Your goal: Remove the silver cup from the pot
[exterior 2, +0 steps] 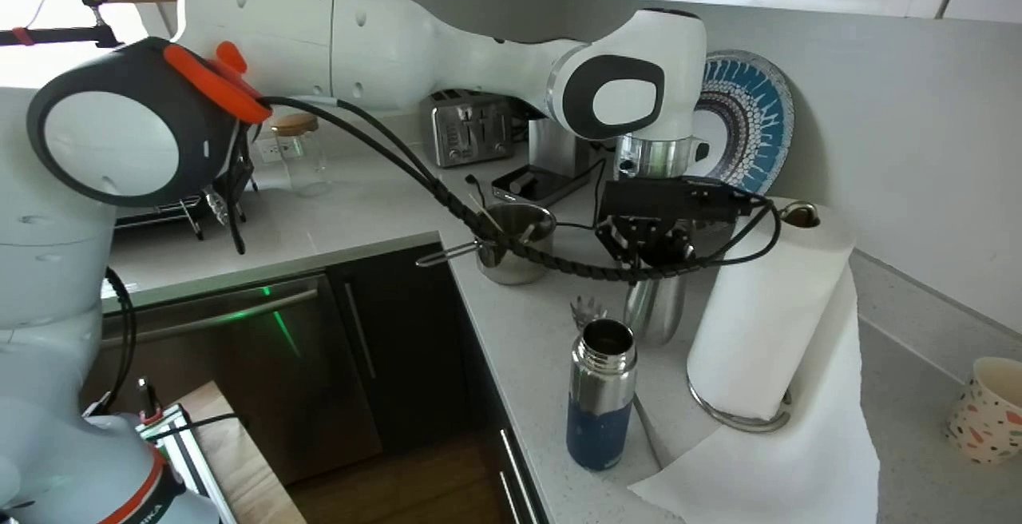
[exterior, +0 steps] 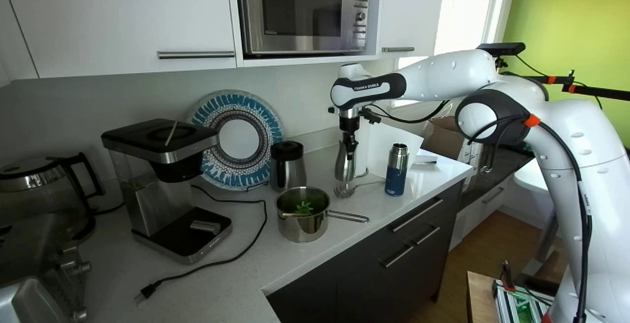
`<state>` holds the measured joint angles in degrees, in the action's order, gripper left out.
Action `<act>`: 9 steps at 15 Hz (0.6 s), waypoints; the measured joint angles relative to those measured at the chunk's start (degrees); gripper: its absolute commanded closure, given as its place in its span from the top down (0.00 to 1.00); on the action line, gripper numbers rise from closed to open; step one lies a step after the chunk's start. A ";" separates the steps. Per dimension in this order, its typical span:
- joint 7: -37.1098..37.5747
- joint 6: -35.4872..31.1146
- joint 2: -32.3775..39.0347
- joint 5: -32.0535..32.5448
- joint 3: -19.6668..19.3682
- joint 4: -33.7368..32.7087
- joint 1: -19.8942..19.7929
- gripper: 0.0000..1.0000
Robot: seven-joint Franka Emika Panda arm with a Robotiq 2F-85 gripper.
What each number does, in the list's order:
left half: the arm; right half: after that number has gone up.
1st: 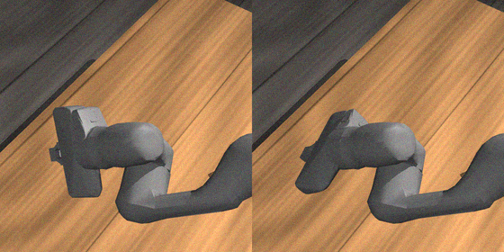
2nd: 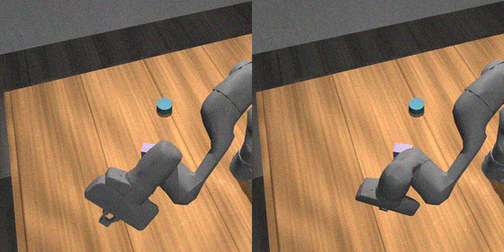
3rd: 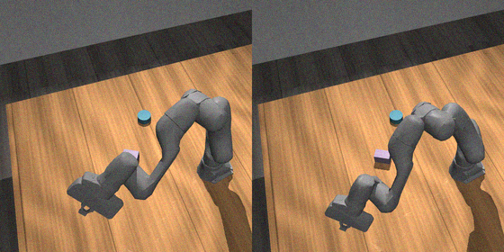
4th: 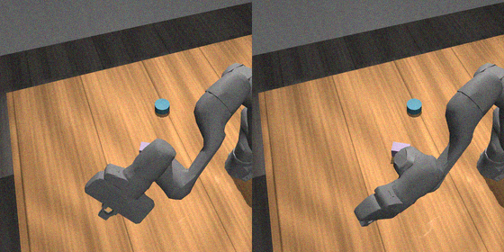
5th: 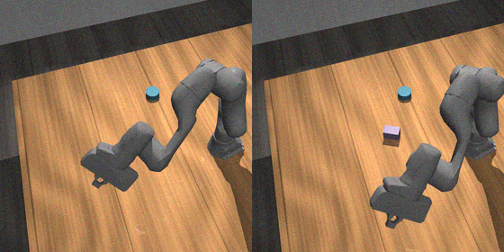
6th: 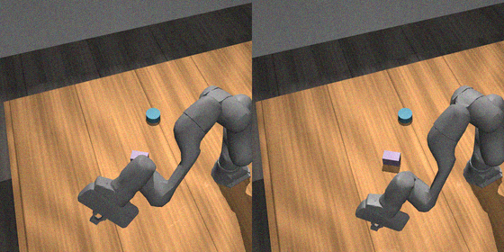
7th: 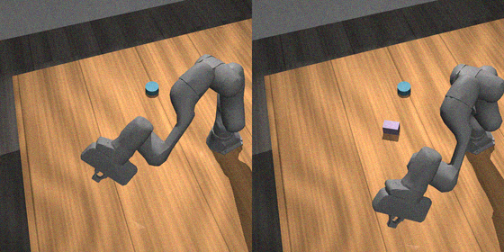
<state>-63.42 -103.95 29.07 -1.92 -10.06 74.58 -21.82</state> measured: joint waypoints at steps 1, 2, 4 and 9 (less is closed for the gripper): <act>-0.47 -1.19 0.70 1.05 0.52 -0.58 0.31 0.01; -0.93 -2.37 1.47 1.92 0.96 -1.11 0.58 0.01; -1.75 -4.05 3.08 3.08 1.49 -2.23 0.87 0.01; -2.74 -5.14 5.60 3.23 1.70 -4.60 0.63 0.37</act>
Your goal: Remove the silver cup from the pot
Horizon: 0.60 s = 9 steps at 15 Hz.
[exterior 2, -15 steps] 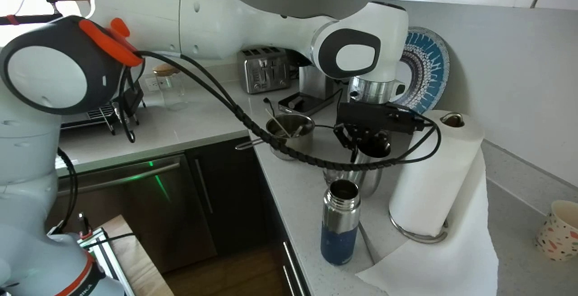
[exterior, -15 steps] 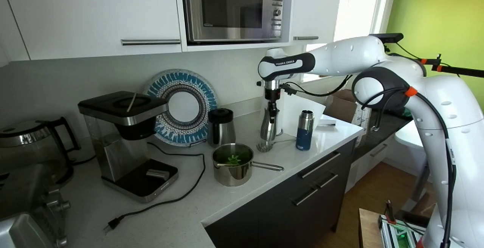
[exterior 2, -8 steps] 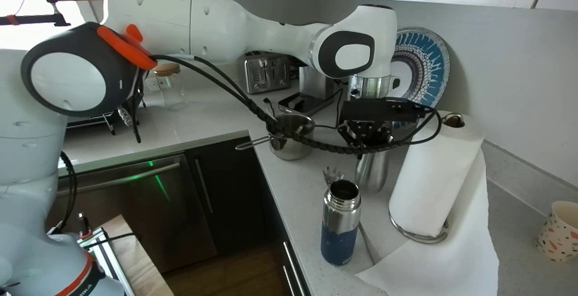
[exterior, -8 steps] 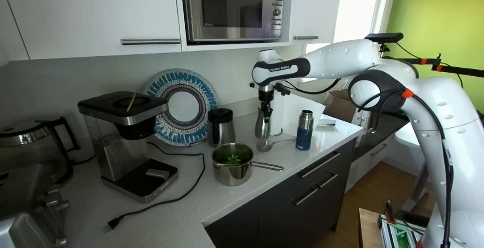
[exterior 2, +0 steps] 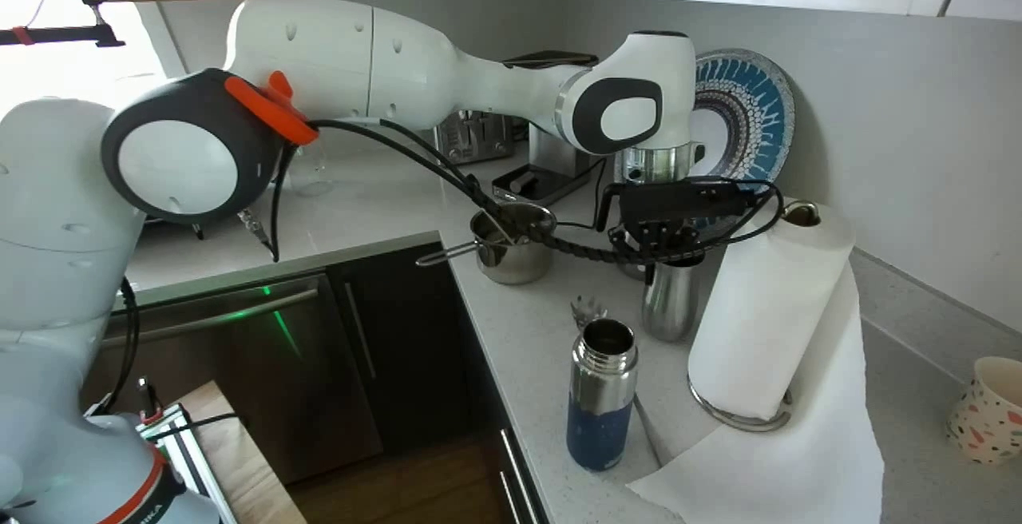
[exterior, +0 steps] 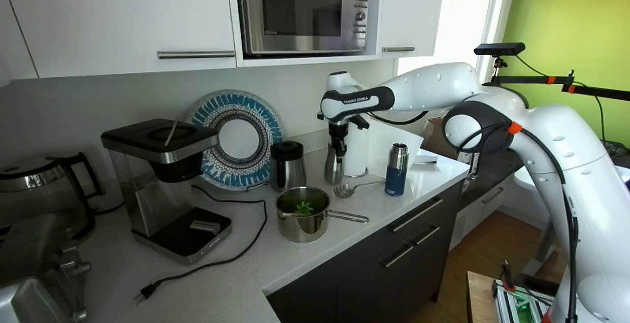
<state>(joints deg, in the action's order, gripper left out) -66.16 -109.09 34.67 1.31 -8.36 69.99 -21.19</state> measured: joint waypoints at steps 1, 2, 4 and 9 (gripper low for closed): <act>-0.01 -0.03 0.16 -0.01 0.08 -0.41 -0.06 0.45; -0.02 -0.18 0.20 -0.09 0.10 -0.69 -0.05 0.52; -0.04 -0.90 0.19 -0.12 0.10 -1.02 -0.02 0.68; -0.03 -4.26 -0.85 0.09 0.82 -1.85 2.01 1.00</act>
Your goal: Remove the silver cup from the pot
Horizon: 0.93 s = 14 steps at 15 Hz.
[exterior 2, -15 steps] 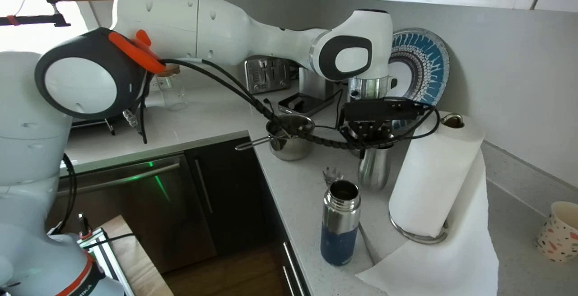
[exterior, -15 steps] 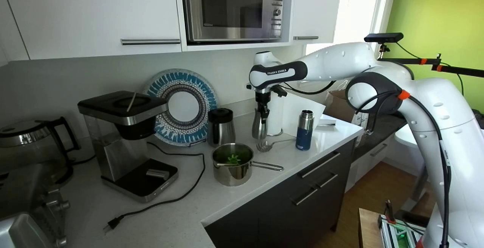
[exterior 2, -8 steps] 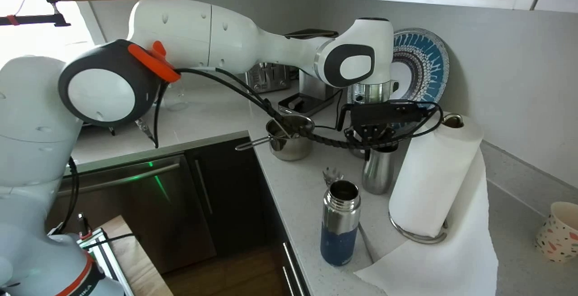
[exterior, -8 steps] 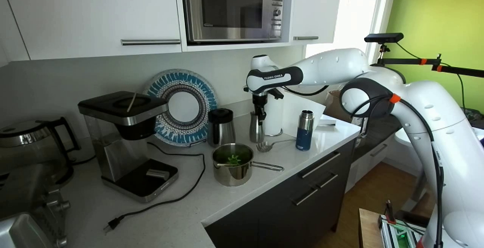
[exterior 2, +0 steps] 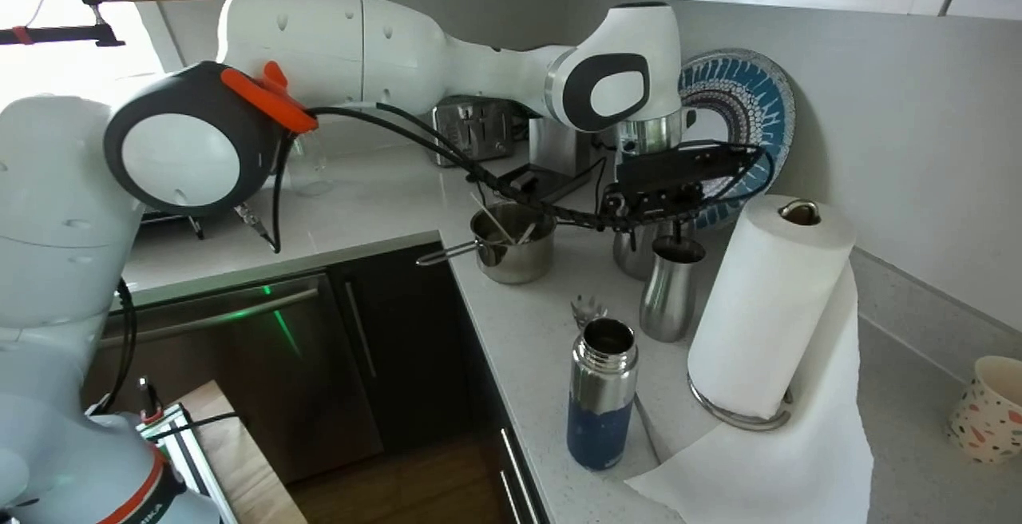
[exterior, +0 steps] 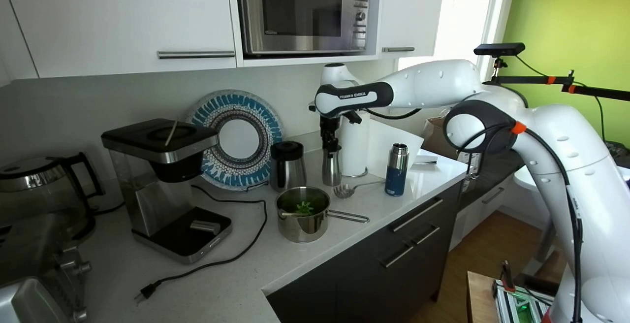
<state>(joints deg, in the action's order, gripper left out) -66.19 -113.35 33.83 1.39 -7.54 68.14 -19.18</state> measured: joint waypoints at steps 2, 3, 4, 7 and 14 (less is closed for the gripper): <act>0.04 -2.80 -0.89 0.68 0.14 0.32 1.98 1.00; 0.17 -4.64 -1.63 1.47 0.17 0.84 3.15 1.00; 0.40 -6.57 -2.59 2.53 0.18 1.58 4.38 1.00; 1.75 -11.29 -6.42 6.69 0.15 4.46 8.21 1.00; 5.36 -7.34 -16.04 7.78 4.28 12.87 12.79 1.00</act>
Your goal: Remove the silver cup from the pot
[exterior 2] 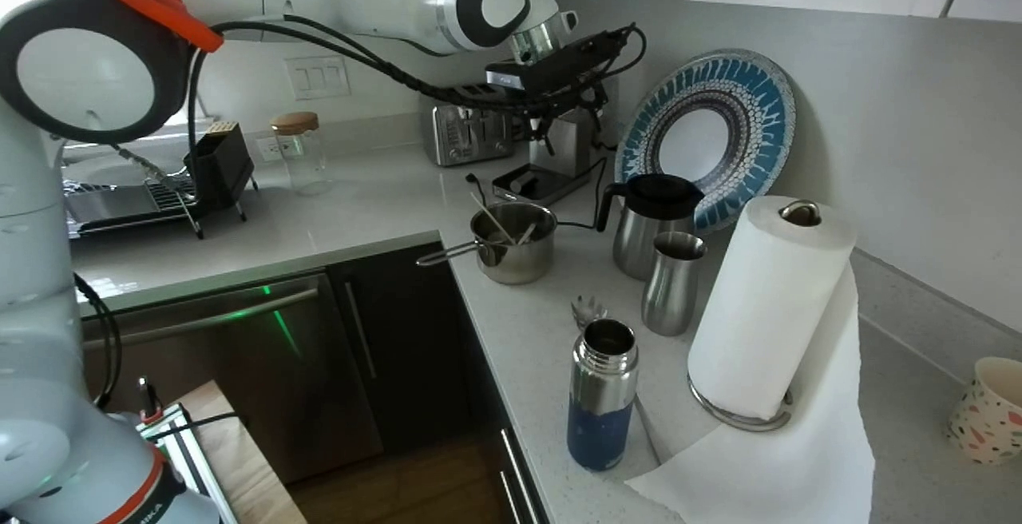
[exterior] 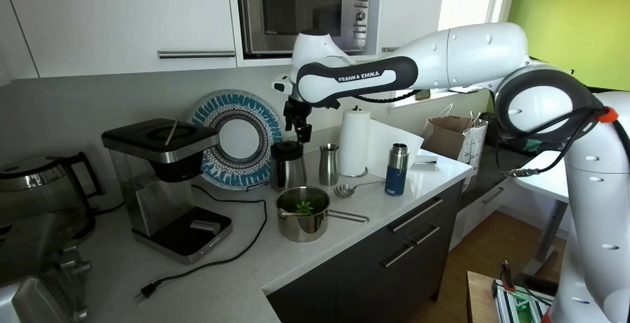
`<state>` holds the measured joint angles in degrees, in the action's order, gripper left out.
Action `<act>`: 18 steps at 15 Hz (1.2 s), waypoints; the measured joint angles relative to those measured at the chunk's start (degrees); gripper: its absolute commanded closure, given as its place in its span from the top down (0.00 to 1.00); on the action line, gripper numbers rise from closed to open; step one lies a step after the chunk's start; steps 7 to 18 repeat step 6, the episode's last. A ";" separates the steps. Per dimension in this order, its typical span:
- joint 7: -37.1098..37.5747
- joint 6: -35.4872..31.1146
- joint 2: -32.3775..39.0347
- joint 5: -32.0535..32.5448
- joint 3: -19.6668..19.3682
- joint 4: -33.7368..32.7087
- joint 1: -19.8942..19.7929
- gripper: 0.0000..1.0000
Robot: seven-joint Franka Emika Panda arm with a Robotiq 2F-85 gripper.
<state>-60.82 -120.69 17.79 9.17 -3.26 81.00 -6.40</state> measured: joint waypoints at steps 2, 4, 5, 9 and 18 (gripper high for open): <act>6.26 0.00 -3.81 1.14 -0.93 4.66 0.03 1.00; 10.67 2.74 -8.61 1.06 -1.71 9.78 -0.36 1.00; 11.45 5.80 -11.34 0.20 -1.70 12.31 -0.47 1.00; 11.59 9.53 -14.09 -0.92 -1.53 14.71 -0.42 1.00; 11.59 9.53 -14.09 -0.92 -1.53 14.71 -0.42 1.00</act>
